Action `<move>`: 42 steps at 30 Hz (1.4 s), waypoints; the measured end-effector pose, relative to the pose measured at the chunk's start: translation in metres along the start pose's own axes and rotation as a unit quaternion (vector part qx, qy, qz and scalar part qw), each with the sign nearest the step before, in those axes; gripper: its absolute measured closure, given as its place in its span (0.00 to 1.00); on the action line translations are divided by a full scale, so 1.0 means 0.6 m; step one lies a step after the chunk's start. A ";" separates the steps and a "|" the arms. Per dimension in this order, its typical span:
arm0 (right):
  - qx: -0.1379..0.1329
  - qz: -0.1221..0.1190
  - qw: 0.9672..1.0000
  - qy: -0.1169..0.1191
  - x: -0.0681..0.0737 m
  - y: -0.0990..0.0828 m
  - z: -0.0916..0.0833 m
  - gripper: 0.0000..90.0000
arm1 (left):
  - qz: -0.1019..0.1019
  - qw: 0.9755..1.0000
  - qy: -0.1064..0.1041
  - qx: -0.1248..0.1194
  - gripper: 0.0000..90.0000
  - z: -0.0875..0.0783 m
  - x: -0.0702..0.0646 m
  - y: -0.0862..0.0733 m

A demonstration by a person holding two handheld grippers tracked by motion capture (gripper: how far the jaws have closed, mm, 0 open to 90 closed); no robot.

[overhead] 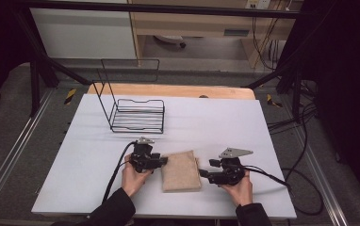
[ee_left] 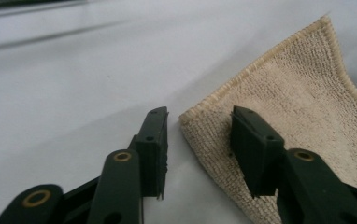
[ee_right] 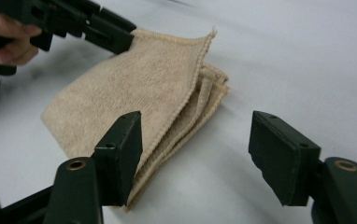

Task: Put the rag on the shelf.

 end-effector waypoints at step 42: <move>0.021 0.057 0.998 0.015 -0.005 0.034 0.056 0.95 | -0.004 0.999 -0.046 -0.019 0.93 -0.021 -0.010 0.002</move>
Point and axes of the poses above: each handheld gripper's, and its own axes: z roughly forward along the jaws, y roughly out of its top, x roughly to its left, the point moved 2 cm from there along z, roughly forward along the jaws, and after that the axes turned 2 degrees about y, right-handed, at the moved point
